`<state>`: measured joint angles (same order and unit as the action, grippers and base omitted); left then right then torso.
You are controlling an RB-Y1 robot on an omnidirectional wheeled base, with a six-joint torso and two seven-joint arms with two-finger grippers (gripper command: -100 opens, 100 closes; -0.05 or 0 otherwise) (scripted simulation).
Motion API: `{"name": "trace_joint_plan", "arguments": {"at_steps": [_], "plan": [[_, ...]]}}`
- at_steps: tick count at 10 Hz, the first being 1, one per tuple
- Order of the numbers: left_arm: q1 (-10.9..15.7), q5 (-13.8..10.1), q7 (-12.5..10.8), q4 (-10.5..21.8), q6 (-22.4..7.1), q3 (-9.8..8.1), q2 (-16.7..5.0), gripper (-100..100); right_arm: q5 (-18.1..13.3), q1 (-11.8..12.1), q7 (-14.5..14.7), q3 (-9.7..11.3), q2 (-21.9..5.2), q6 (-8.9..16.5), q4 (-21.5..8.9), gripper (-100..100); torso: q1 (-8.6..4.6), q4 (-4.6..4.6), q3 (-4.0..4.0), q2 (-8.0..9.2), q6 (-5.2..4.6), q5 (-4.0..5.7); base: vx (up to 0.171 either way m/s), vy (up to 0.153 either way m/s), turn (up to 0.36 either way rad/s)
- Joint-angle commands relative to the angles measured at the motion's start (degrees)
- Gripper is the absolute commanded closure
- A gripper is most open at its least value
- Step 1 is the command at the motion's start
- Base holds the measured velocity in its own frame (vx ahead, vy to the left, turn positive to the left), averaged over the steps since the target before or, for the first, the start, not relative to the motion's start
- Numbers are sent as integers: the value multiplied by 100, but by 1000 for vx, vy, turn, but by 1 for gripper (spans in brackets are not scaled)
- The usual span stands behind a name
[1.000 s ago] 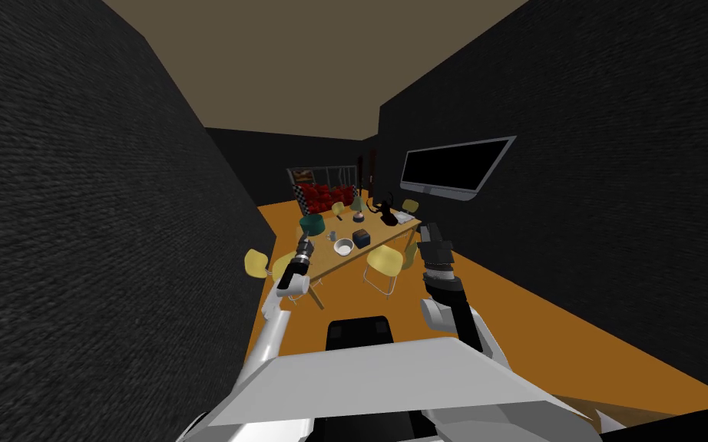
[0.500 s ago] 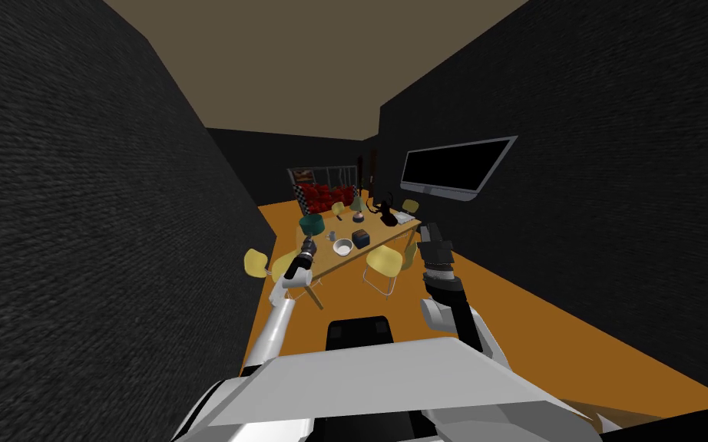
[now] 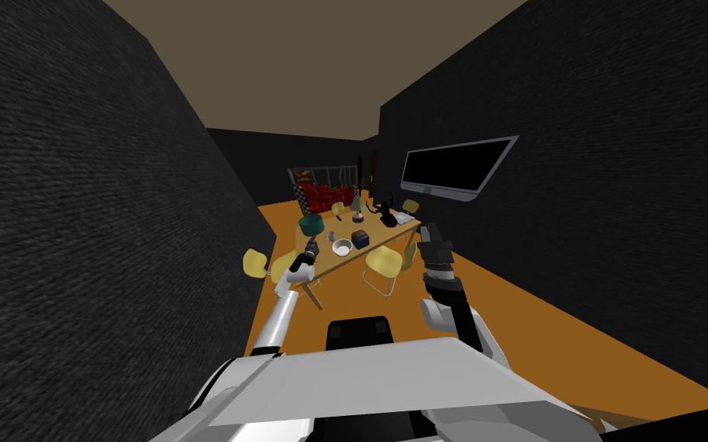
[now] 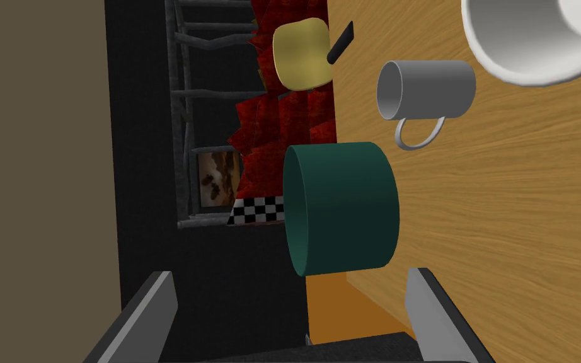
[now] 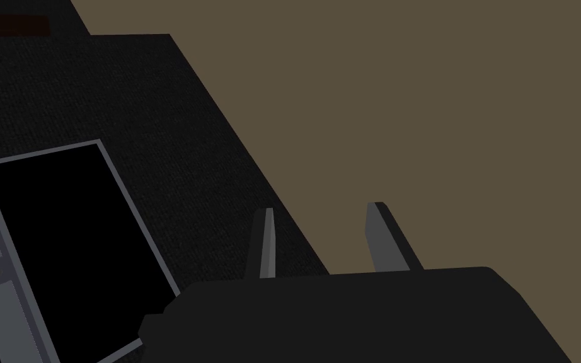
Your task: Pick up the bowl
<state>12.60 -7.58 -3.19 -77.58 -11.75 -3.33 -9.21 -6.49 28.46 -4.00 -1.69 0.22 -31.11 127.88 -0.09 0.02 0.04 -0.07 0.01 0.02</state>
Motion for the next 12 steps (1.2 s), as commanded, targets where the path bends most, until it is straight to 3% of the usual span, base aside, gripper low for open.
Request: {"name": "trace_joint_plan", "arguments": {"at_steps": [1,2,3,4,5,6,7,8,11,12], "plan": [[286,-24,22,286,-286,-29,-5,-100,0,0,0,0,0,0,0,0,0,0,0,0,0,0,14,-29,13],[291,-24,22,507,-303,-29,-5,-100,0,0,0,0,0,0,0,0,-3,0,1,-2,-1,1,15,-23,3],[533,-39,44,668,-538,-53,5,-100,0,0,0,0,0,0,0,0,0,0,0,-1,0,0,18,-25,15],[533,-39,44,867,-544,-53,5,-100,0,0,0,0,0,0,0,0,-2,0,1,-3,-1,1,17,-21,3],[769,-52,65,1098,-780,-76,22,-100,0,0,0,0,0,0,0,0,0,1,1,-2,0,0,14,-26,8],[769,-52,65,1225,-780,-76,22,-100,0,0,0,0,0,0,0,0,-2,0,1,-2,0,1,13,-21,3],[999,-63,86,1437,-1001,-98,44,-100,0,0,0,0,0,0,0,0,0,0,0,1,1,0,14,-25,11],[999,-63,86,1578,-1012,-98,44,-100,0,0,0,0,0,0,0,0,-2,-1,0,0,-1,1,13,-24,1],[1441,-75,124,2137,-1454,-136,101,-100,0,0,0,0,0,0,0,0,-2,0,0,0,1,1,17,-31,4],[1441,-75,124,2269,-1454,-136,101,-100,0,0,0,0,0,0,0,0,-5,0,0,-1,0,1,18,-26,-1]]}}
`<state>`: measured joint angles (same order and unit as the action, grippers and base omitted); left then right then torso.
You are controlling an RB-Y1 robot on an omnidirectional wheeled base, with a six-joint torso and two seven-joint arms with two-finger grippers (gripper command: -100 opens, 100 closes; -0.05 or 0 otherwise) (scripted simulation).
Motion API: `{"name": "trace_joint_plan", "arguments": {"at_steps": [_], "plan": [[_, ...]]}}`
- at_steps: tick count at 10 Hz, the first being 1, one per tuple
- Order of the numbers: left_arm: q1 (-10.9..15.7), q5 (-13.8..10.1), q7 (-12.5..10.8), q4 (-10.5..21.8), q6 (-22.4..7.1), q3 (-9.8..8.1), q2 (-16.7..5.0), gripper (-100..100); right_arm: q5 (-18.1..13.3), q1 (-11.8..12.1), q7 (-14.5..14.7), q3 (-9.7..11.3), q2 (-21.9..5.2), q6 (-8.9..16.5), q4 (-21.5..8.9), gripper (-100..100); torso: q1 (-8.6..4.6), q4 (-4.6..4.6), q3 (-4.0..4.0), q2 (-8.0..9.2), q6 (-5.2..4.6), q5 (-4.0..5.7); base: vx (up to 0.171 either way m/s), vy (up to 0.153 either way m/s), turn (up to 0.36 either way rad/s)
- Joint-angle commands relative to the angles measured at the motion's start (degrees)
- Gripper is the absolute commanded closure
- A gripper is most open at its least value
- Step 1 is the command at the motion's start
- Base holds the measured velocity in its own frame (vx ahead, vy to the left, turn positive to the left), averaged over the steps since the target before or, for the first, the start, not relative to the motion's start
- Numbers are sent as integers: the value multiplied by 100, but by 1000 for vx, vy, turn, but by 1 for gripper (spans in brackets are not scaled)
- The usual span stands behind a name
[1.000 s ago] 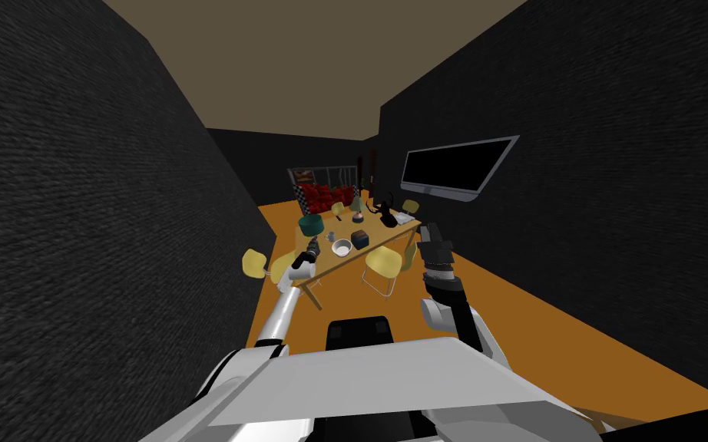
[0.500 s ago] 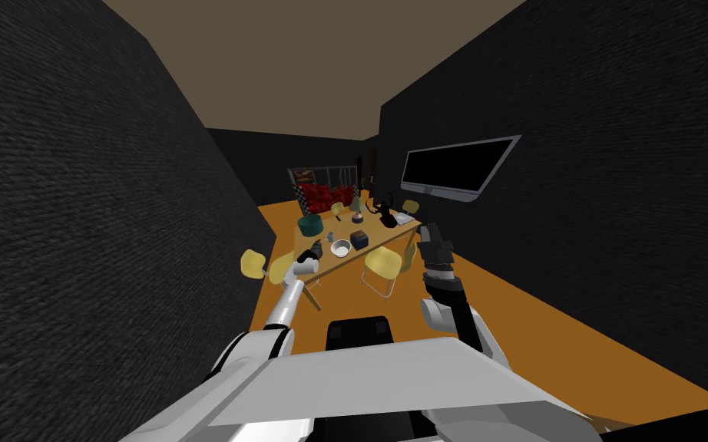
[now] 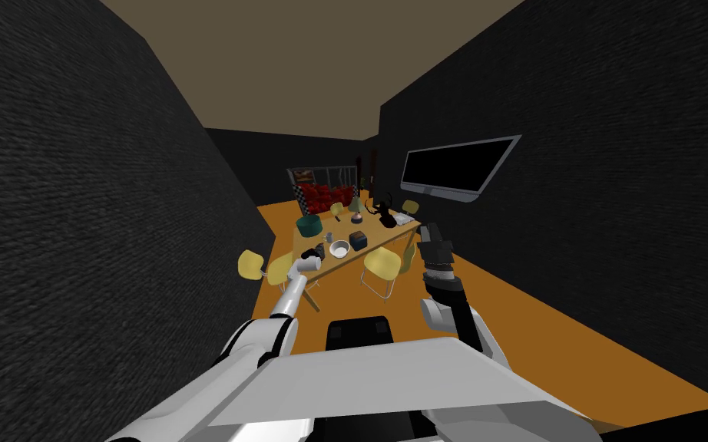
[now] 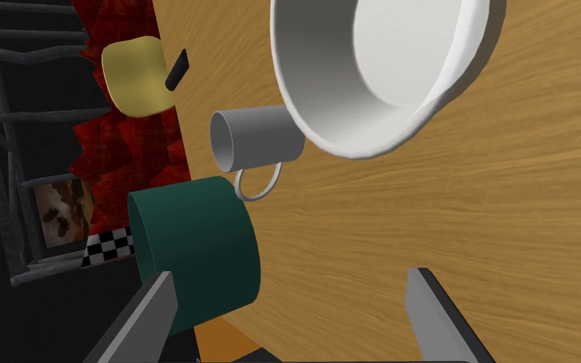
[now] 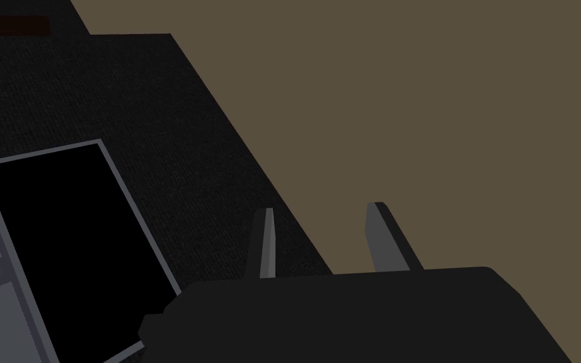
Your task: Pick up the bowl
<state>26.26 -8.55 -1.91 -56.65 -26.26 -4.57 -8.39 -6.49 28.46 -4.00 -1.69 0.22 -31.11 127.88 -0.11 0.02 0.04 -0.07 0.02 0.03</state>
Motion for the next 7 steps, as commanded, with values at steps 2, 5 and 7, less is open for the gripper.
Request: {"name": "trace_joint_plan", "arguments": {"at_steps": [2,5,7], "plan": [[284,21,15,370,-211,-28,48,-100,0,0,0,0,0,0,0,0,6,-1,-1,2,0,-1,13,-17,0],[486,24,32,842,-409,-42,75,-100,0,0,0,0,0,0,0,0,-3,0,1,-2,-1,0,20,-29,-3],[677,30,49,1164,-597,-53,98,-100,0,0,0,0,0,0,0,0,-4,0,2,-4,-1,1,29,-35,-6]]}}
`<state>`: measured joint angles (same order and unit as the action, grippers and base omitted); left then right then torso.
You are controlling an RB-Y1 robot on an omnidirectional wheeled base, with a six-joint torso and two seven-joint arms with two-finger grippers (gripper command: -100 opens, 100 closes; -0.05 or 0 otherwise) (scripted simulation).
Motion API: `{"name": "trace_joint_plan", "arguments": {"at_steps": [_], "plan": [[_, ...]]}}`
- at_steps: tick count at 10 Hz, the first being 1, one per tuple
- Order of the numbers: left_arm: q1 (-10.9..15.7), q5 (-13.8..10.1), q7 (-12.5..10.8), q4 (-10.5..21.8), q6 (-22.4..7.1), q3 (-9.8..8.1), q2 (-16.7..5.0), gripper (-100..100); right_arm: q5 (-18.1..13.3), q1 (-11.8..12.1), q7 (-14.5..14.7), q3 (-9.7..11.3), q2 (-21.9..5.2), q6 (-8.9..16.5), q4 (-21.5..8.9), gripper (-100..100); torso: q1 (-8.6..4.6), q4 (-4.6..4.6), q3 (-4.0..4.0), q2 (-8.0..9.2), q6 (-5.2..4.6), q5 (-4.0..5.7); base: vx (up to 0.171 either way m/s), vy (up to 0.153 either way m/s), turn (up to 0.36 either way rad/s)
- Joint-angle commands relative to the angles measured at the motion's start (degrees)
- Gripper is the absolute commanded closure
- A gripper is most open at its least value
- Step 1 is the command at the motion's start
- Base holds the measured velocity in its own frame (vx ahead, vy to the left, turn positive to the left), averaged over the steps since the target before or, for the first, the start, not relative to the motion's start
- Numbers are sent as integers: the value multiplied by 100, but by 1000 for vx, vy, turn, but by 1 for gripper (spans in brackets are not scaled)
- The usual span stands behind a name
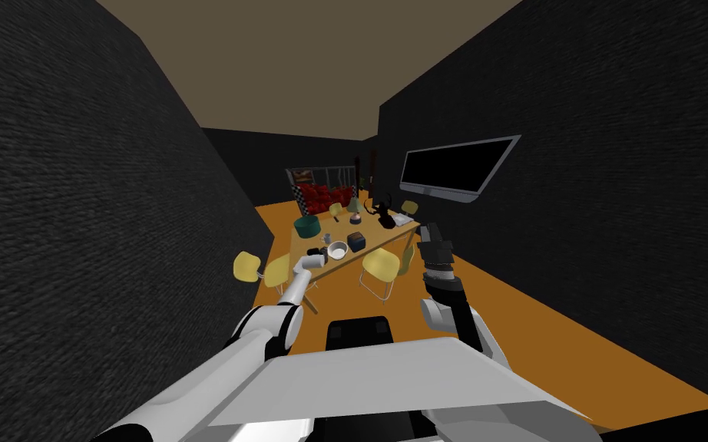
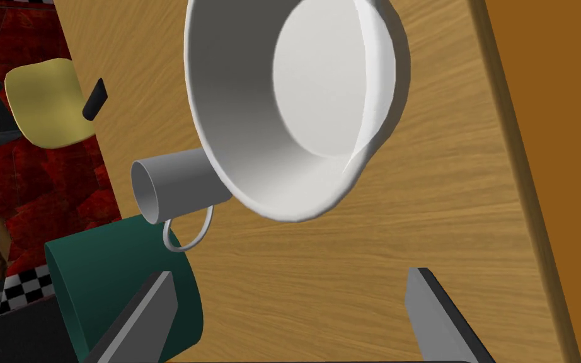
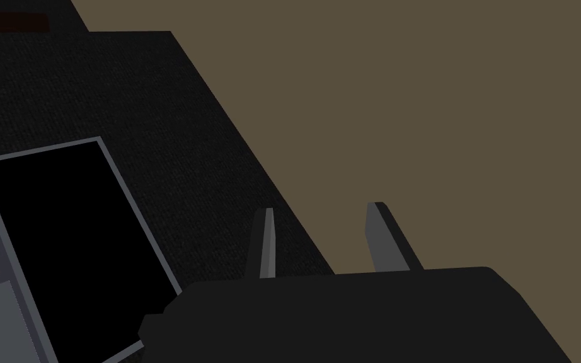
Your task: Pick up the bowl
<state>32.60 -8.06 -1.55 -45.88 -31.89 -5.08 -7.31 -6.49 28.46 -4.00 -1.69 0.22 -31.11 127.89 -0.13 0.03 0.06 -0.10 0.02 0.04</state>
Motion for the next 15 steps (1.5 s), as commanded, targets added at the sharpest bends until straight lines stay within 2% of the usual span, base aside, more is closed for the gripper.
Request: {"name": "trace_joint_plan", "arguments": {"at_steps": [1,2,3,4,6,7,10,11,13,15], "plan": [[225,-9,29,286,-210,-11,8,-100,0,0,0,0,0,0,0,0,0,0,0,0,0,0,33,-34,-12],[225,-9,29,400,-210,-11,8,-100,0,0,0,0,0,0,0,0,-1,0,1,-2,-1,0,29,-32,-7],[396,4,44,580,-373,-18,21,-100,0,0,0,0,0,0,0,0,0,0,0,-1,0,0,38,-40,-10],[396,4,44,700,-373,-18,21,-100,0,0,0,0,0,0,0,0,-3,0,2,-4,-1,0,39,-29,-9],[700,38,72,1133,-656,-27,34,-100,0,0,0,0,0,0,0,0,-1,1,3,-5,0,0,62,-42,-26],[700,38,72,1249,-656,-27,34,-100,0,1,0,0,0,0,0,0,-6,3,9,-17,-1,1,66,-36,-8],[1037,94,104,1905,-965,-29,28,-100,0,0,0,0,0,0,0,0,-2,3,8,-13,0,0,67,-38,-26],[1037,94,104,1905,-965,-29,28,-100,0,1,0,0,0,0,0,0,-4,4,10,-17,0,1,67,-29,-9],[1186,135,122,2294,-1127,-26,15,-100,0,0,0,0,0,0,0,0,4,3,8,-13,1,-1,74,-25,-27],[1189,140,124,2333,-1147,-24,17,-100,0,1,0,0,0,0,0,0,6,5,11,-19,2,-1,70,-10,-6]]}}
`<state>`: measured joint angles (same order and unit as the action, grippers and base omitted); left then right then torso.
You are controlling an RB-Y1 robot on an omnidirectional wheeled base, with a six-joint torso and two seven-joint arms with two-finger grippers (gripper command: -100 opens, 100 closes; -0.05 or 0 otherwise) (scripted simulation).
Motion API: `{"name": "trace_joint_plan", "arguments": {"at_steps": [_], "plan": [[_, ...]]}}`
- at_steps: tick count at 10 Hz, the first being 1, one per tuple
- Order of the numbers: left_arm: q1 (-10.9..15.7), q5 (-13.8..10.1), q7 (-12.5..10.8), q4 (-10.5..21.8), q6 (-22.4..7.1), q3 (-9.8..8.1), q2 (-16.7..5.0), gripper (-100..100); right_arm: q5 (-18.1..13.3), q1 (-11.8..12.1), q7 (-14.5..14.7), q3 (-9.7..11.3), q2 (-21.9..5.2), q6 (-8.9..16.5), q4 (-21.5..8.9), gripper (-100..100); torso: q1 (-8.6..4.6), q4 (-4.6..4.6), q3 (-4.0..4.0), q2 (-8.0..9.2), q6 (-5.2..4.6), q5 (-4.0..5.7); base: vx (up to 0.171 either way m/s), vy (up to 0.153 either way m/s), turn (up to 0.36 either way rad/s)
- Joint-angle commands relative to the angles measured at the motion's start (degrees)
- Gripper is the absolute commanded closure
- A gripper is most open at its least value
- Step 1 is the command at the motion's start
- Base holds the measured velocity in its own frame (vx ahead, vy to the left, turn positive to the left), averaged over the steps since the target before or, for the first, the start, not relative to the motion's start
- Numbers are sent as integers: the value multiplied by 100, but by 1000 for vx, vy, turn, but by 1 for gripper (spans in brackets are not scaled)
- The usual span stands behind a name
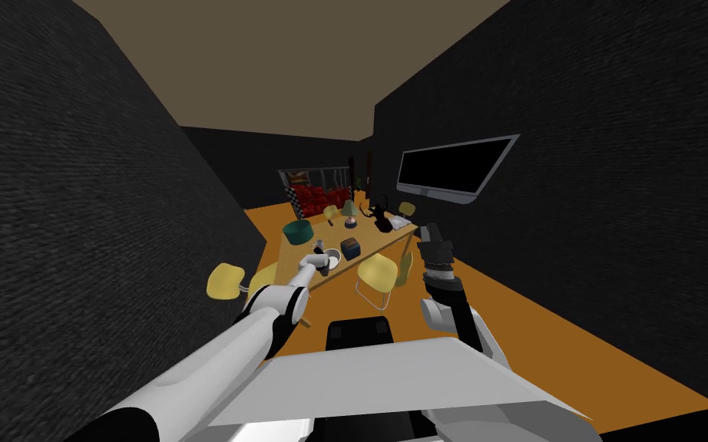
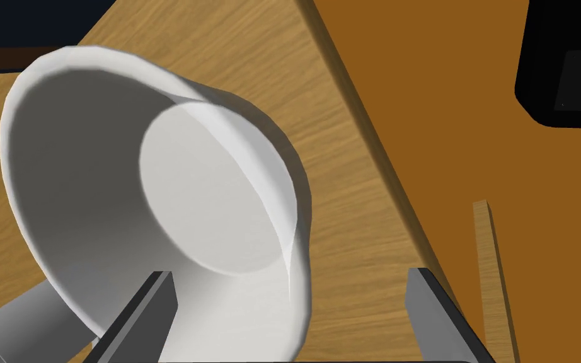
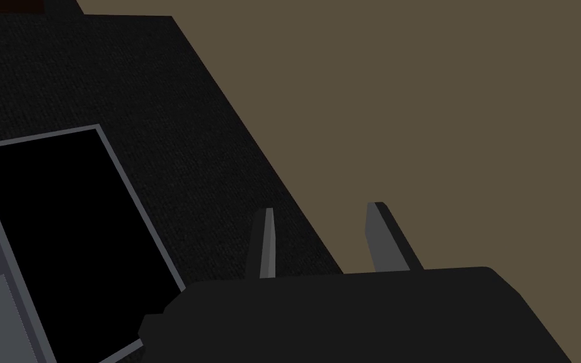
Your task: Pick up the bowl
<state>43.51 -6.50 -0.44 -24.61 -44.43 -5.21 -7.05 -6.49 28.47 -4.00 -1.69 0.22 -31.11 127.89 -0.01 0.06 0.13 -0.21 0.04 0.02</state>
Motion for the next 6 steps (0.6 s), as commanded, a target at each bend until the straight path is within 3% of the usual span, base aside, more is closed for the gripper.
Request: {"name": "trace_joint_plan", "arguments": {"at_steps": [1,2,3,4,6], "plan": [[97,-15,13,219,107,-12,-9,-100,0,0,0,0,0,0,0,0,0,0,0,0,0,0,16,9,0],[59,-7,4,130,54,-6,-4,-100,0,0,0,0,0,0,0,0,4,-2,-7,12,0,-1,0,0,0],[64,-8,5,143,66,-7,-4,0,0,-1,0,0,0,0,0,0,4,-4,-11,19,0,-1,0,0,0],[-77,10,-56,199,247,-22,-28,-100,0,-1,0,0,0,0,0,0,2,-5,-13,22,0,-1,32,7,-146],[-189,25,-104,246,393,-34,-47,-100,0,-1,0,0,0,0,0,0,7,-2,-5,7,-1,-2,55,19,-128]]}}
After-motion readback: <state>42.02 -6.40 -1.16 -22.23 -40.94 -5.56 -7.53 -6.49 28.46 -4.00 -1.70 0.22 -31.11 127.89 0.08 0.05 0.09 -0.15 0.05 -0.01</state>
